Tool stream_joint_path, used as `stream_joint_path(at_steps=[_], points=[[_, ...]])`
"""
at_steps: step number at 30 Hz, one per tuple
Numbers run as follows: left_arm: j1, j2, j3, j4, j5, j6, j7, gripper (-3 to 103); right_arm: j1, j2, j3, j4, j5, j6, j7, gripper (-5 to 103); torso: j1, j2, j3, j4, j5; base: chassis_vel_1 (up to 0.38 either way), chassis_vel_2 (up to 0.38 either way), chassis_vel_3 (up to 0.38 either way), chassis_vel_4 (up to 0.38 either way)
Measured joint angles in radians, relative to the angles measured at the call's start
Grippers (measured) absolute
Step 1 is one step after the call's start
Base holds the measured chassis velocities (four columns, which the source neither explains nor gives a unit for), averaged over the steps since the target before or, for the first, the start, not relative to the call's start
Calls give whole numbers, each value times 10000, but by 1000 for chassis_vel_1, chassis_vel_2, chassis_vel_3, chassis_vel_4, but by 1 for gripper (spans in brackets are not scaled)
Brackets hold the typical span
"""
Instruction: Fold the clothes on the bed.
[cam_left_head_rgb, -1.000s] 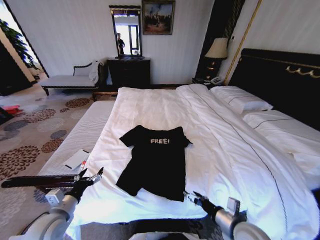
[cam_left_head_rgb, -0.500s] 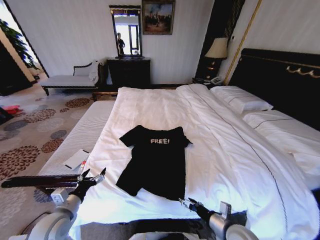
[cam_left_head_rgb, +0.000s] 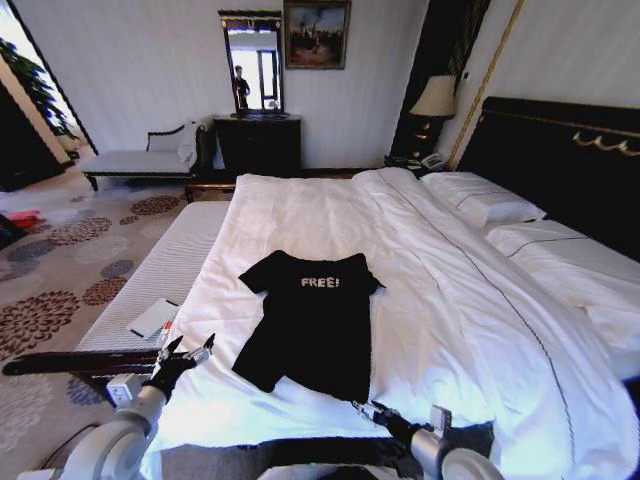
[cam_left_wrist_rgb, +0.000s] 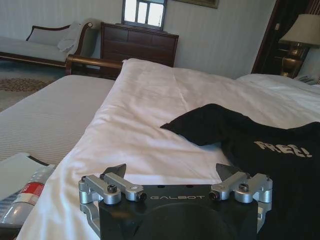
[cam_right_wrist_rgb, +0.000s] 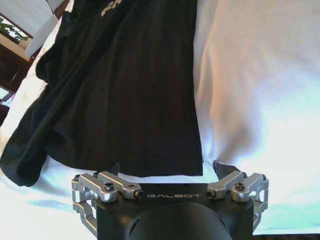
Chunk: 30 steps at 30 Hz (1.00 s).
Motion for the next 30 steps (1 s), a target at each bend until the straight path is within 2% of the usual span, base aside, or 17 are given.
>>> stream_joint_path(at_steps=[4,6,8,12,14,17,19,20,21,23,24,25,27,28,30], points=[[18,-2,-27,0,-9,6,-11,100,89,58,-99,-81,-2,11,-27,102,0,0,0,-1,0,0,0,0,0],[52,-33,-58,13,-15,6,-12,100,90,108,-147,-53,-3,17,-47,94,0,0,-1,-1,0,0,0,0,0],[56,-52,-58,23,-15,7,-12,100,90,131,-168,-40,-10,21,-59,94,0,0,0,0,-1,0,0,0,0],[52,-137,-29,12,2,7,-41,100,143,163,-199,-112,-52,69,-110,72,0,0,0,0,-1,0,0,0,0],[52,-143,-29,10,5,7,-43,100,144,161,-199,-120,-56,78,-114,72,0,0,0,0,-1,0,0,0,0],[89,-168,-64,12,9,7,-44,100,112,189,-166,-126,-90,127,-131,56,0,0,-1,0,0,0,0,0,0],[97,-172,-73,16,9,7,-44,100,101,203,-162,-122,-94,132,-134,56,0,0,0,0,0,0,0,0,0],[110,-183,-83,32,9,7,-43,100,64,235,-158,-108,-116,147,-145,51,0,0,0,0,0,0,0,0,0],[112,-194,-86,50,8,5,-39,100,24,267,-160,-106,-172,179,-159,40,0,0,0,-1,-1,0,0,0,0],[112,-198,-87,56,6,4,-37,100,11,283,-164,-106,-194,191,-163,40,0,1,0,-1,-1,0,0,0,0],[101,-200,-87,78,3,1,-34,100,-4,313,-166,-106,-222,206,-173,29,0,0,-1,-1,-1,0,0,0,0],[99,-200,-86,91,2,0,-31,100,-7,332,-167,-106,-230,212,-177,29,0,0,-1,-1,-1,0,0,0,0],[85,-198,-83,149,0,-10,-18,100,-14,378,-167,-118,-259,233,-182,18,0,0,-1,0,0,0,0,0,0],[85,-198,-83,149,0,-10,-18,100,-14,378,-167,-118,-259,233,-182,18,0,0,-1,0,0,0,0,0,0],[77,-199,-81,166,-6,-17,-11,100,-50,383,-157,-134,-317,260,-198,8,0,1,-1,-1,-1,0,0,0,0]])
